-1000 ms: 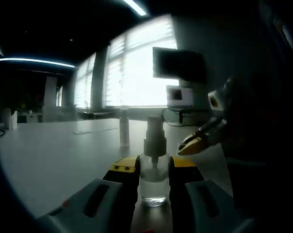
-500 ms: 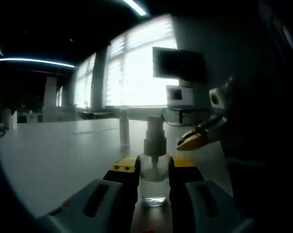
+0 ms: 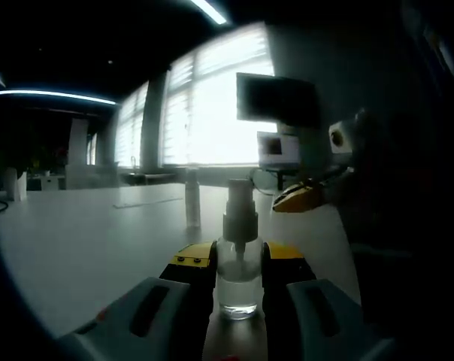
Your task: Clamp pump bottle remove cover press pump head put on cover
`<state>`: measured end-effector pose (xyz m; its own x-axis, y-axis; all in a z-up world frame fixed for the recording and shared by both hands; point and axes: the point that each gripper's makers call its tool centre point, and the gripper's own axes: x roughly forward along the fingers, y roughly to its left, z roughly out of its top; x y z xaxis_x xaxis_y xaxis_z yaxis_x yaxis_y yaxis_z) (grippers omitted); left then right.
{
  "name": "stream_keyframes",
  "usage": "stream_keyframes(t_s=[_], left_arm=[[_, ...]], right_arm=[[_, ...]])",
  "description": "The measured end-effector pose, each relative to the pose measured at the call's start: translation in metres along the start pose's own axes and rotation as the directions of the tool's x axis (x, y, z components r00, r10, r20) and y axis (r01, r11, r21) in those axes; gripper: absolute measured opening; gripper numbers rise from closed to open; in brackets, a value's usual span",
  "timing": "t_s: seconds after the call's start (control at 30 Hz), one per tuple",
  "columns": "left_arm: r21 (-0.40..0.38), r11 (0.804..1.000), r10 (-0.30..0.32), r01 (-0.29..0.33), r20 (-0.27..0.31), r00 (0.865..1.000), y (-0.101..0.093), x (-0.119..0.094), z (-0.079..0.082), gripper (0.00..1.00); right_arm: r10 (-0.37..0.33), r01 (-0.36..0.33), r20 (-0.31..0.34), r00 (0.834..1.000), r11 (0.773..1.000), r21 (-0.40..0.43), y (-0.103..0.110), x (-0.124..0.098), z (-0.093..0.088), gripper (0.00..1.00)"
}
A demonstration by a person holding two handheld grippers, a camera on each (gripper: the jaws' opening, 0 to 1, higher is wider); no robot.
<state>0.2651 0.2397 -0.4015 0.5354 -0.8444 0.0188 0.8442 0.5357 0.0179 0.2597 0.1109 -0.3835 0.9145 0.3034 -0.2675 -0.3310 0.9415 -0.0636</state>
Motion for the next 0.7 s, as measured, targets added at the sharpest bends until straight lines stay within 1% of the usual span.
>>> stream_keyframes(t_s=[0.1, 0.17, 0.2, 0.23, 0.3, 0.57, 0.7], left_arm=[[0.0, 1.0, 0.0, 0.0, 0.0, 1.0, 0.0, 0.0, 0.0, 0.15], [0.0, 1.0, 0.0, 0.0, 0.0, 1.0, -0.001, 0.0, 0.0, 0.15], [0.0, 1.0, 0.0, 0.0, 0.0, 1.0, -0.001, 0.0, 0.0, 0.15], [0.0, 1.0, 0.0, 0.0, 0.0, 1.0, -0.001, 0.0, 0.0, 0.15], [0.0, 1.0, 0.0, 0.0, 0.0, 1.0, -0.002, 0.0, 0.0, 0.15], [0.0, 1.0, 0.0, 0.0, -0.001, 1.0, -0.001, 0.0, 0.0, 0.15], [0.0, 1.0, 0.0, 0.0, -0.001, 1.0, 0.0, 0.0, 0.0, 0.15]], right_arm=[[0.004, -0.004, 0.029, 1.0, 1.0, 0.002, 0.003, -0.005, 0.009, 0.11], [0.009, -0.008, 0.059, 0.998, 1.0, -0.005, 0.005, -0.007, 0.017, 0.1], [0.018, -0.017, 0.084, 0.996, 1.0, -0.008, 0.008, -0.008, 0.022, 0.1], [0.017, -0.018, 0.087, 0.996, 1.0, 0.002, 0.008, -0.01, 0.023, 0.1], [0.024, -0.026, 0.118, 0.993, 1.0, 0.016, 0.01, -0.011, 0.029, 0.1], [0.023, -0.026, 0.157, 0.987, 1.0, 0.013, 0.011, -0.015, 0.042, 0.1], [0.042, -0.044, 0.174, 0.984, 0.999, 0.01, 0.018, -0.018, 0.049, 0.1]])
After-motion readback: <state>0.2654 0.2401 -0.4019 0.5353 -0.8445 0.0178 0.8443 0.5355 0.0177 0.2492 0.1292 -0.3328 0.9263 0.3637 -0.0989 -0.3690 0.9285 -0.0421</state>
